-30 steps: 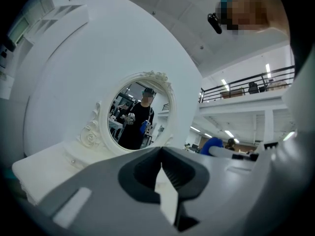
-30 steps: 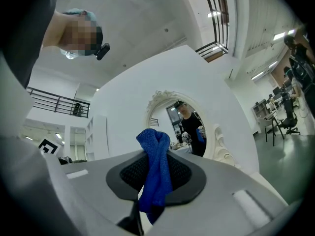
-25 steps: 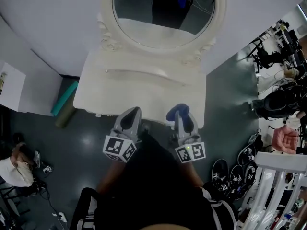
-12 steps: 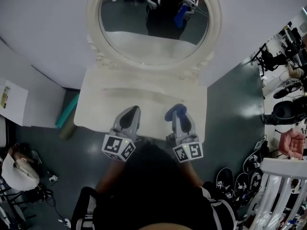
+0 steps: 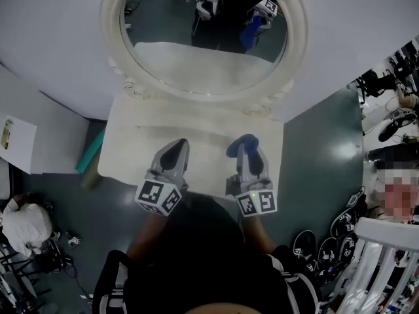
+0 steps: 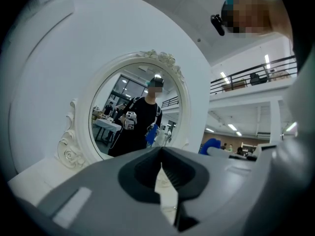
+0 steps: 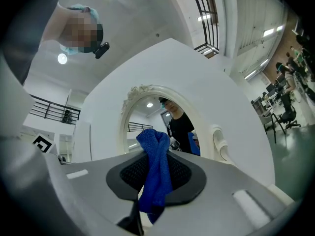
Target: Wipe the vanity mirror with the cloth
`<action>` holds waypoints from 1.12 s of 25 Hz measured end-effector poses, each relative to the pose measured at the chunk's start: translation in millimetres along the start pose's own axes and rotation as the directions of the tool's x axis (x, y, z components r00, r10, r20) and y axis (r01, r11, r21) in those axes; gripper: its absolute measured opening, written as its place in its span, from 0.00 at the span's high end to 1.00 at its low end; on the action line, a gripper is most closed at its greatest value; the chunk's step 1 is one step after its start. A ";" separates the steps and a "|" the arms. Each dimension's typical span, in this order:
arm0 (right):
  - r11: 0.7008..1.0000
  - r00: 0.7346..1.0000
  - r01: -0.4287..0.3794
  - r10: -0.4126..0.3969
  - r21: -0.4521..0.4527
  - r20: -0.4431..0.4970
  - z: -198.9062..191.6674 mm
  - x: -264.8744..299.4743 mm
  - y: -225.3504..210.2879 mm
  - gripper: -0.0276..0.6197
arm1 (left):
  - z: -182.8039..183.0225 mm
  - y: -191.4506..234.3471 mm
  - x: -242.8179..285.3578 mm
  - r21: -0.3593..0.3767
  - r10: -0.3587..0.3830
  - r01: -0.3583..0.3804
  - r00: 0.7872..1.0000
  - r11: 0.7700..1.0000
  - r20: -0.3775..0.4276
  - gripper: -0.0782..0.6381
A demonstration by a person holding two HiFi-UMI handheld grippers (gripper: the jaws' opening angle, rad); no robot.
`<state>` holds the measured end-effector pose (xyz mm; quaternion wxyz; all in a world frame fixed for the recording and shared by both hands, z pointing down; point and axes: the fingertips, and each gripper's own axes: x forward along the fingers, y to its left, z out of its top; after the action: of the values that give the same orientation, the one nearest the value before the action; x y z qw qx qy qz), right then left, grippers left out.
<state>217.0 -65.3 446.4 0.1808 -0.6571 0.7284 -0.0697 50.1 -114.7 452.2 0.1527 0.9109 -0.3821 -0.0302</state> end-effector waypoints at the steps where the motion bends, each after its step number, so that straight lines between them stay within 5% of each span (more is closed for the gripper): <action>1: 1.000 1.000 0.009 -0.009 0.000 0.011 1.8 5.1 -2.7 0.85 | 0.6 1.1 4.8 0.002 -0.010 0.010 1.000 1.000 -0.003 0.88; 5: 0.999 0.997 0.054 -0.054 -0.005 0.062 11.8 28.5 -11.2 0.85 | 10.0 8.1 23.3 0.017 -0.051 0.051 0.999 0.999 -0.014 0.88; 9: 0.995 0.989 0.104 -0.103 0.001 0.110 22.2 56.0 -20.9 0.85 | 29.5 13.2 41.3 0.127 -0.083 0.084 0.996 0.988 -0.007 0.88; 28: 0.952 0.924 0.253 -0.291 0.173 0.247 51.8 174.4 -83.5 0.85 | 49.8 84.3 110.0 0.042 -0.147 0.149 0.988 0.988 -0.043 0.88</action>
<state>300.9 -240.2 396.8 0.3119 -0.7412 0.5920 -0.0540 61.3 -260.8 437.0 0.1370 0.9404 -0.3108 -0.0148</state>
